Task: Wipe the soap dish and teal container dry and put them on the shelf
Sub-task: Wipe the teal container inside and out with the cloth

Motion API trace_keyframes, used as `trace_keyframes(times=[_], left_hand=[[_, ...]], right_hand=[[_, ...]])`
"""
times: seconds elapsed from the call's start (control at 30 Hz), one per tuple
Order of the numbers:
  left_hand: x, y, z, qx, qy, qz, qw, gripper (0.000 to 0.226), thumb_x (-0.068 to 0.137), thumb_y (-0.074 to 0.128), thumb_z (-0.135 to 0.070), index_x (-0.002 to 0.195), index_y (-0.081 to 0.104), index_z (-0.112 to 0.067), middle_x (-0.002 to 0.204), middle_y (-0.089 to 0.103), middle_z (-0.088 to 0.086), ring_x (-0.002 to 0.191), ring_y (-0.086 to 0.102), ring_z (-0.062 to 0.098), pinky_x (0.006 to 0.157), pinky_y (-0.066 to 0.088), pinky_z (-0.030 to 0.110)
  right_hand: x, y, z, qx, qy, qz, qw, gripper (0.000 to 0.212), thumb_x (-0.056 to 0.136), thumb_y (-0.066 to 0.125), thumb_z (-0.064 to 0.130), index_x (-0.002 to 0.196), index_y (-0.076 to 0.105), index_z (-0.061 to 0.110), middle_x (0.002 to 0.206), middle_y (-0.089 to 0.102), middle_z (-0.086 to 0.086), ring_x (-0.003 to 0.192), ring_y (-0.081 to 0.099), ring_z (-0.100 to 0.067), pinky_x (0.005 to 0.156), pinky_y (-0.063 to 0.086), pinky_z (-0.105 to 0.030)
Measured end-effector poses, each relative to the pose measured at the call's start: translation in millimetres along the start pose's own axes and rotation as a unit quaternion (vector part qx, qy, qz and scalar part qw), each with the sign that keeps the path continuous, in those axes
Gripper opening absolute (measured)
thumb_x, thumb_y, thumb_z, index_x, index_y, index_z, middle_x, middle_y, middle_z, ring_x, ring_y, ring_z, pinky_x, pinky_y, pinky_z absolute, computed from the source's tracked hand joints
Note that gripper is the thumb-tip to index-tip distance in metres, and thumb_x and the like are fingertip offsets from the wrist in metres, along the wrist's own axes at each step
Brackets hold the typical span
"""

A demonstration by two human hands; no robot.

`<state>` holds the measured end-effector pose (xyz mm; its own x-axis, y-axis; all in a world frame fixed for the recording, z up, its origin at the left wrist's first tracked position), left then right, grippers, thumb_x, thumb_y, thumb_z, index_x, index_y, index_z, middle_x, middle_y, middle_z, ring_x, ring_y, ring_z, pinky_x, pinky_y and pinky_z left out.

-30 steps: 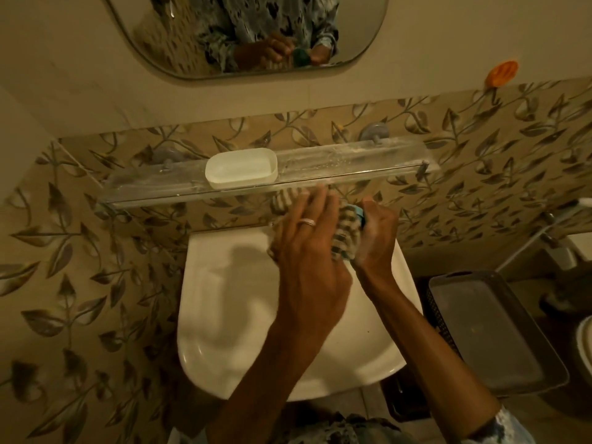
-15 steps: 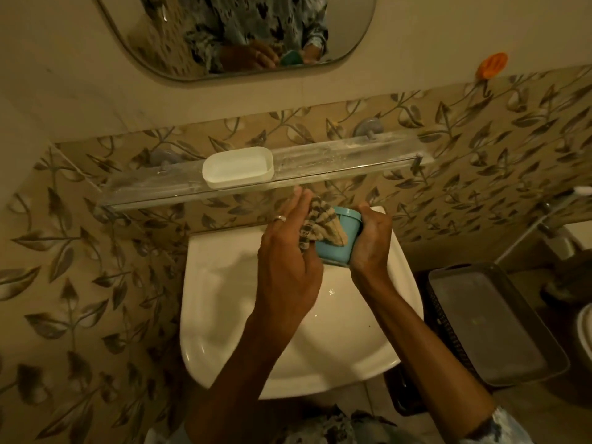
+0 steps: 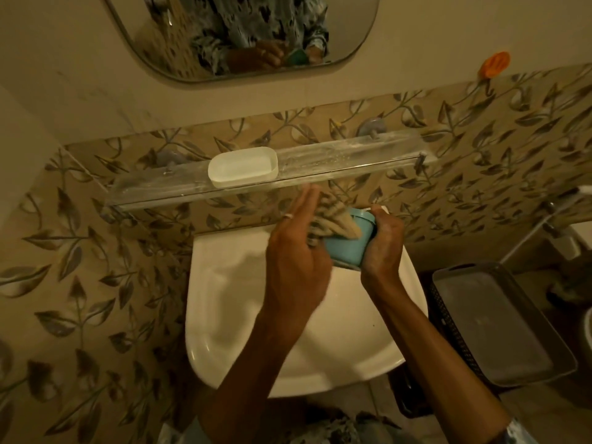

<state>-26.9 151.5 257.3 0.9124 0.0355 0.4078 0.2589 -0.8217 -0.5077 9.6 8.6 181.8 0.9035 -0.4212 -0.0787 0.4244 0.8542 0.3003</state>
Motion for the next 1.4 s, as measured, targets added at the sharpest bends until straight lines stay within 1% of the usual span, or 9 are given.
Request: trace_keyframes(times=[0.17,0.27,0.33,0.37,0.43,0.63,0.8,1.2,1.4], left_hand=[[-13,9,-20,0.031,0.025,0.005,0.999,0.058,0.083,0.041,-0.012,0.141,0.042,-0.013,0.149,0.041,0.004,0.142,0.028,0.015,0.119,0.019,0.037],[-33,35,-52,0.097,0.112,0.058,0.987,0.063,0.079,0.037,-0.023,0.141,0.041,-0.014,0.15,0.038,0.002,0.144,0.021,0.016,0.117,0.007,0.032],[-39,45,-61,0.134,0.162,0.08,0.974,0.065,0.075,0.04,-0.019,0.139,0.044,-0.012,0.149,0.04,0.004,0.143,0.027,0.019,0.113,0.019,0.037],[-38,45,-60,0.14,0.169,0.079,0.972,0.065,0.074,0.042,-0.019,0.139,0.044,-0.011,0.148,0.041,0.004,0.142,0.028,0.019,0.112,0.022,0.038],[-31,37,-56,0.135,0.161,0.068,0.975,0.063,0.078,0.045,-0.023,0.14,0.043,-0.011,0.148,0.042,0.004,0.141,0.029,0.017,0.112,0.02,0.036],[4,-5,20,-0.163,-0.133,-0.03,0.977,0.038,0.083,0.048,-0.026,0.116,0.064,-0.034,0.116,0.068,-0.008,0.11,0.06,0.004,0.086,0.048,0.017],[3,-2,104,-0.454,-0.402,-0.079,0.791,0.04,0.096,0.046,-0.017,0.135,0.047,-0.009,0.126,0.061,0.015,0.113,0.061,0.031,0.097,0.047,0.055],[-59,37,112,-0.484,-0.504,-0.038,0.714,0.035,0.099,0.036,-0.022,0.116,0.062,-0.007,0.104,0.071,0.015,0.092,0.07,0.027,0.08,0.054,0.043],[-51,28,100,-0.467,-0.474,-0.049,0.744,0.034,0.098,0.04,-0.023,0.122,0.06,-0.01,0.113,0.069,0.013,0.103,0.065,0.029,0.089,0.051,0.046]], right_hand=[[-5,-8,15,-0.058,-0.035,-0.017,0.998,0.034,0.097,0.042,0.008,0.067,0.058,0.007,0.06,0.058,0.005,0.055,0.055,0.001,0.051,0.042,-0.022],[-39,-9,-28,-0.094,0.091,0.018,0.991,0.035,0.095,0.049,0.001,0.13,0.05,0.005,0.113,0.062,0.0,0.116,0.058,-0.013,0.064,0.048,-0.012],[-51,-21,-7,-0.492,0.046,-0.004,0.87,0.056,0.088,0.064,0.014,0.14,0.044,0.014,0.138,0.054,-0.004,0.126,0.052,-0.015,0.076,0.046,-0.019],[-53,-25,-2,-0.489,0.055,-0.035,0.87,0.058,0.086,0.065,0.014,0.14,0.044,0.012,0.139,0.054,-0.007,0.119,0.057,-0.009,0.076,0.046,-0.02],[-47,-8,-24,-0.196,0.167,0.0,0.966,0.041,0.093,0.051,-0.001,0.133,0.045,-0.005,0.119,0.063,-0.011,0.08,0.066,0.002,0.059,0.049,-0.01],[-4,-9,11,0.024,0.019,-0.011,0.999,0.039,0.083,0.046,0.037,0.05,0.064,0.023,0.058,0.061,0.002,0.062,0.059,-0.018,0.056,0.046,-0.027],[4,-27,0,0.134,0.063,-0.032,0.988,0.041,0.096,0.041,0.029,0.064,0.065,0.02,0.059,0.067,0.004,0.058,0.066,-0.013,0.055,0.053,-0.025],[-6,-8,17,0.286,0.034,0.087,0.954,0.055,0.087,0.045,0.064,0.094,0.074,0.018,0.084,0.075,-0.003,0.075,0.072,-0.017,0.063,0.058,-0.027],[-7,-10,7,0.174,0.007,0.136,0.975,0.023,0.091,0.05,0.031,0.09,0.071,0.021,0.087,0.072,0.001,0.079,0.068,-0.014,0.062,0.056,-0.026]])
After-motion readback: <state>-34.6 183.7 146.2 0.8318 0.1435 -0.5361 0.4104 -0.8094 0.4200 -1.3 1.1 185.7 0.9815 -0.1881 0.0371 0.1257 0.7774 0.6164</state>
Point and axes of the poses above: each hand's wrist, its own x-axis towards the middle knuckle, its own y-axis out of the palm, z = x × y, the point moved 8 cm from there along x, towards the middle knuckle
